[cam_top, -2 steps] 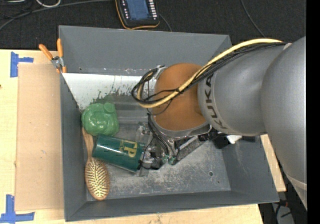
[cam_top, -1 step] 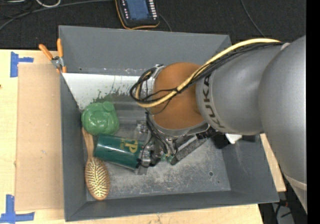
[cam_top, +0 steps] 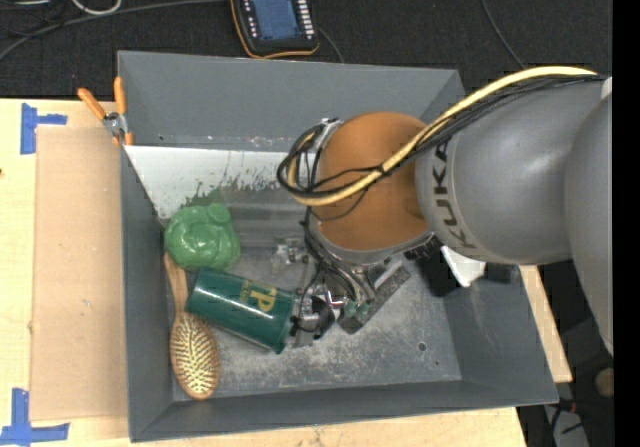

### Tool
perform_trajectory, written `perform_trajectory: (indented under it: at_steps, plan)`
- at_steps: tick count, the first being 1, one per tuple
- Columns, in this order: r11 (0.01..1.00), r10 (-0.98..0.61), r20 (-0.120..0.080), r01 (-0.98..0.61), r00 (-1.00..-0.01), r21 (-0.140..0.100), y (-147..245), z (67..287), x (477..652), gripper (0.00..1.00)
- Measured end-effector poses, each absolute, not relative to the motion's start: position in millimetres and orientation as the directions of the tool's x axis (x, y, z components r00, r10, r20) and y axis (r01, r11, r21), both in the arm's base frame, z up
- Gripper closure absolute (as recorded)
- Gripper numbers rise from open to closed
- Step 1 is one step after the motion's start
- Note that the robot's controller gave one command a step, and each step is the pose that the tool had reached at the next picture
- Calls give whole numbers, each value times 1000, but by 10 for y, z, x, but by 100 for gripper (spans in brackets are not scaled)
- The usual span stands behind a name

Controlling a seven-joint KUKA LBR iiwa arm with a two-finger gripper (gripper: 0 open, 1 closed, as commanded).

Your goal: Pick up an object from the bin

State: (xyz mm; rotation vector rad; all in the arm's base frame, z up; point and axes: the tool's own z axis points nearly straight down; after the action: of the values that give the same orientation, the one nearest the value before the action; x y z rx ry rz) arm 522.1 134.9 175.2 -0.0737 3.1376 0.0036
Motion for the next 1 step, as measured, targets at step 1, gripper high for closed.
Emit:
perform_trajectory:
  at_steps: [1]
  plan:
    - [993,115,3,115,-993,2,1223,1423,5193,0]
